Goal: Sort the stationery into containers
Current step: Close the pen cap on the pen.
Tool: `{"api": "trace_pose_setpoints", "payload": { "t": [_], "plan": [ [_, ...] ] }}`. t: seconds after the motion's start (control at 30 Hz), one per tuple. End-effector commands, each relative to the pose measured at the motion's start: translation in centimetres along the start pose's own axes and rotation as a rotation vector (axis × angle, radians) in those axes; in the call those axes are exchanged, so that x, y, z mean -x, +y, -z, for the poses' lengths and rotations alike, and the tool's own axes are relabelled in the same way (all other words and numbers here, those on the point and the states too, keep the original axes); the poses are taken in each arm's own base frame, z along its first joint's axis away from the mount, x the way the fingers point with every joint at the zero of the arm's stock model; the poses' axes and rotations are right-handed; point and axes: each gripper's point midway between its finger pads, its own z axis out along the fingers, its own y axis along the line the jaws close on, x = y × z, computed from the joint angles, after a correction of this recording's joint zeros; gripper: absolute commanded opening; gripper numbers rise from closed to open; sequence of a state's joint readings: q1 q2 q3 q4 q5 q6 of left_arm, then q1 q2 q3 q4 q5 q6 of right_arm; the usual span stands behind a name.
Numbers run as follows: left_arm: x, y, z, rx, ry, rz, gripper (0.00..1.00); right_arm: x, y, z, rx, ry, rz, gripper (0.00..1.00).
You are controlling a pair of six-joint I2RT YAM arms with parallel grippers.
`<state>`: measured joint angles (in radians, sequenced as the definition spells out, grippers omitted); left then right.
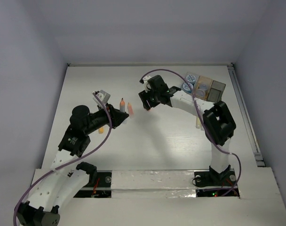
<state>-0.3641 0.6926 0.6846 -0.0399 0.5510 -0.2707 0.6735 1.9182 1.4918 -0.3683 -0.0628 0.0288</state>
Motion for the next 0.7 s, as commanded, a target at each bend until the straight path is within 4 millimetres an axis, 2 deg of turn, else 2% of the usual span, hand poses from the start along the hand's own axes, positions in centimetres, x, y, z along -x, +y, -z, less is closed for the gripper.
{"api": "trace_pose_setpoints", "payload": {
  "t": [0.0, 0.07, 0.13, 0.2, 0.23, 0.27, 0.3, 0.37, 0.4, 0.47, 0.67],
  "plan": [
    [2.0, -2.4, 0.6, -0.111, -0.075, -0.068, 0.00, 2.3, -0.8, -0.7, -0.006, -0.014, 0.123, 0.65],
    [2.3, -2.6, 0.9, -0.115, -0.092, -0.075, 0.00, 2.4, -0.7, -1.4, 0.008, -0.004, 0.149, 0.65],
    [2.4, -2.6, 1.0, -0.109, -0.097, -0.075, 0.00, 1.6, -0.9, -2.7, 0.009, 0.028, 0.160, 0.65],
    [2.4, -2.5, 1.0, -0.102, -0.096, -0.073, 0.00, 1.9, -1.0, -3.2, 0.008, 0.040, 0.181, 0.64],
    [2.4, -2.4, 0.9, -0.100, -0.095, -0.073, 0.00, 0.8, -1.2, -4.0, 0.005, 0.079, 0.183, 0.64],
    [2.4, -2.4, 0.9, -0.101, -0.096, -0.073, 0.00, 1.5, -1.4, -4.1, -0.005, 0.072, 0.193, 0.62],
    [2.4, -2.4, 0.9, -0.099, -0.097, -0.073, 0.00, 1.3, -1.6, -4.5, -0.009, 0.086, 0.198, 0.62],
    [2.4, -2.3, 0.9, -0.094, -0.096, -0.071, 0.00, 0.2, -1.8, -5.4, -0.006, 0.130, 0.209, 0.60],
    [2.4, -2.2, 0.9, -0.092, -0.094, -0.071, 0.00, 0.5, -1.7, -5.5, -0.004, 0.129, 0.213, 0.59],
    [2.4, -2.2, 0.8, -0.091, -0.092, -0.070, 0.00, -0.6, -1.8, -6.2, 0.004, 0.168, 0.222, 0.57],
    [2.3, -1.9, 0.8, -0.076, -0.092, -0.069, 0.00, -2.0, -1.8, -7.5, -0.020, 0.233, 0.256, 0.51]
  ]
}}
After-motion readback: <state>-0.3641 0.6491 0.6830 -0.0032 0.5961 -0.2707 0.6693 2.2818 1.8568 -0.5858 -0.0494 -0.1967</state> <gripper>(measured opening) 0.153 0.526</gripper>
